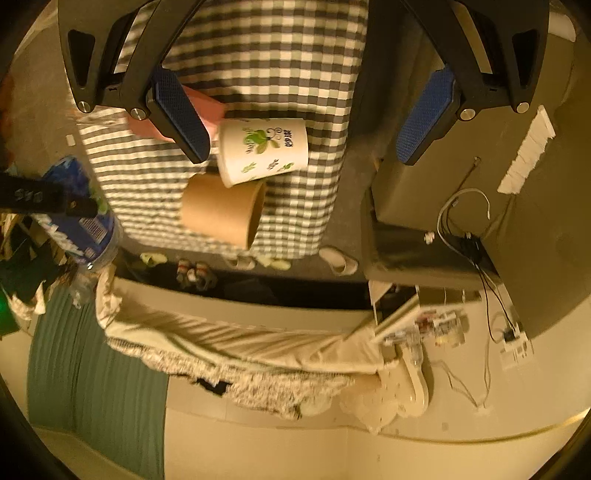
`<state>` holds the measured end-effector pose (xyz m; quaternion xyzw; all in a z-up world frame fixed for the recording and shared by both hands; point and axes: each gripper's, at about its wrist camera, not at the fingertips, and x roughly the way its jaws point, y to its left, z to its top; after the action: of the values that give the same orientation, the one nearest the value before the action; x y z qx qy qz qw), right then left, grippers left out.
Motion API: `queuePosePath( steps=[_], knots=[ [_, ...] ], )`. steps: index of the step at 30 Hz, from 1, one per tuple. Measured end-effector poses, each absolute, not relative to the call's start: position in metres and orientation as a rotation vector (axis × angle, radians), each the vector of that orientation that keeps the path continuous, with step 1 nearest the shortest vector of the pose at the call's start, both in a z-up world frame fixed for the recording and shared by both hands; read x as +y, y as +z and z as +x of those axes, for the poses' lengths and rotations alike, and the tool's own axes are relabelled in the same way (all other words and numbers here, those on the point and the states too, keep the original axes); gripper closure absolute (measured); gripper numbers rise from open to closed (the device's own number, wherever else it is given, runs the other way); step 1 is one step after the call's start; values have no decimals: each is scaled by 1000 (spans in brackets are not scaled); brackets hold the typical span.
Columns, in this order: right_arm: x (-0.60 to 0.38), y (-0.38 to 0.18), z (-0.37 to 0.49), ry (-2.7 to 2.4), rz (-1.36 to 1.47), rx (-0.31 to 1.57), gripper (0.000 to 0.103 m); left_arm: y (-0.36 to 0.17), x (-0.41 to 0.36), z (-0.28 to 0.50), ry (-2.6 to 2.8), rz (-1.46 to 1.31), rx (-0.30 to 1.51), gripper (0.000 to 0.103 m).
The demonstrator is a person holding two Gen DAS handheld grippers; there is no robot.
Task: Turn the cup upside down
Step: 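Lift the bottle with the right gripper and tilt it cap-up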
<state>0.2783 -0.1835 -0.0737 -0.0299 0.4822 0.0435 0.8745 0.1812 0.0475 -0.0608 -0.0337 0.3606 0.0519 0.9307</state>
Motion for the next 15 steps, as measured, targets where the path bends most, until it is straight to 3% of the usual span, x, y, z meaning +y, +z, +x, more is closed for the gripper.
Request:
queuePosePath(
  steps=[7,15],
  knots=[
    [-189,8,180,111,-54,902,34,-17,50,118,95,-74,678,0],
    [-168,-20,86,155,-70,969,34,-27,59,51,106,-48,700,0]
  ],
)
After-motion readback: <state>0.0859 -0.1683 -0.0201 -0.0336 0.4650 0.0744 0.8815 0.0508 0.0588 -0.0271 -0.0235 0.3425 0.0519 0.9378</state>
